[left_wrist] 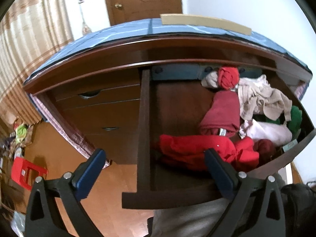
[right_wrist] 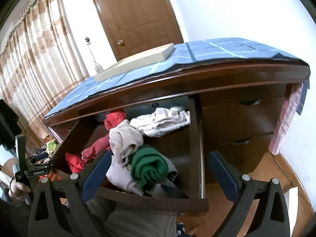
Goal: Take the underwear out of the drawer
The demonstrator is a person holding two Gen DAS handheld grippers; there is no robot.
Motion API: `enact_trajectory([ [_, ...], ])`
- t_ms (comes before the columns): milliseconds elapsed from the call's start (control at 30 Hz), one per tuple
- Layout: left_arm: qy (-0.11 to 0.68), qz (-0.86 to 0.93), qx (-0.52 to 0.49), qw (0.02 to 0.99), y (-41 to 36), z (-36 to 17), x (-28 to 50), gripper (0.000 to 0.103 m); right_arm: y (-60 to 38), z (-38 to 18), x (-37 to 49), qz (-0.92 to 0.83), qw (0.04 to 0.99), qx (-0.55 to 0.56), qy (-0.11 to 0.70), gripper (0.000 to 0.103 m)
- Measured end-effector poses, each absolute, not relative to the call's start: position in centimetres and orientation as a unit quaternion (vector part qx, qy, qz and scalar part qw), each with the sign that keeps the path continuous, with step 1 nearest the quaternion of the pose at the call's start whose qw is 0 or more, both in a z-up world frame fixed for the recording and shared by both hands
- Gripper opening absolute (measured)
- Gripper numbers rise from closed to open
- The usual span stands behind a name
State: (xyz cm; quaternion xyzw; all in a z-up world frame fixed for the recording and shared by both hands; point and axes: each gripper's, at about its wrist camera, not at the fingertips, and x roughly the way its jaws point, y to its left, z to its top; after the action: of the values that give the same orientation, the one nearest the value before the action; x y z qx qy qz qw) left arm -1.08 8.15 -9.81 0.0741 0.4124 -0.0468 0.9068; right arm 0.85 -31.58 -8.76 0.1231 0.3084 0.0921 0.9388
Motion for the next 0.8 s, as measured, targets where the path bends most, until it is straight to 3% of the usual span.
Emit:
enact_trajectory([
  [367, 0.399, -0.112, 0.078, 0.906, 4.7, -7.3, 1.6, 0.102, -29.2, -7.6, 2.9, 0.11, 0.938, 0.093, 0.316, 0.1],
  [800, 0.425, -0.151, 0.131, 0.883, 0.6, -8.2, 5.2, 0.102, -23.5, -8.0, 10.3, 0.176, 0.899, 0.04, 0.4, 0.1],
])
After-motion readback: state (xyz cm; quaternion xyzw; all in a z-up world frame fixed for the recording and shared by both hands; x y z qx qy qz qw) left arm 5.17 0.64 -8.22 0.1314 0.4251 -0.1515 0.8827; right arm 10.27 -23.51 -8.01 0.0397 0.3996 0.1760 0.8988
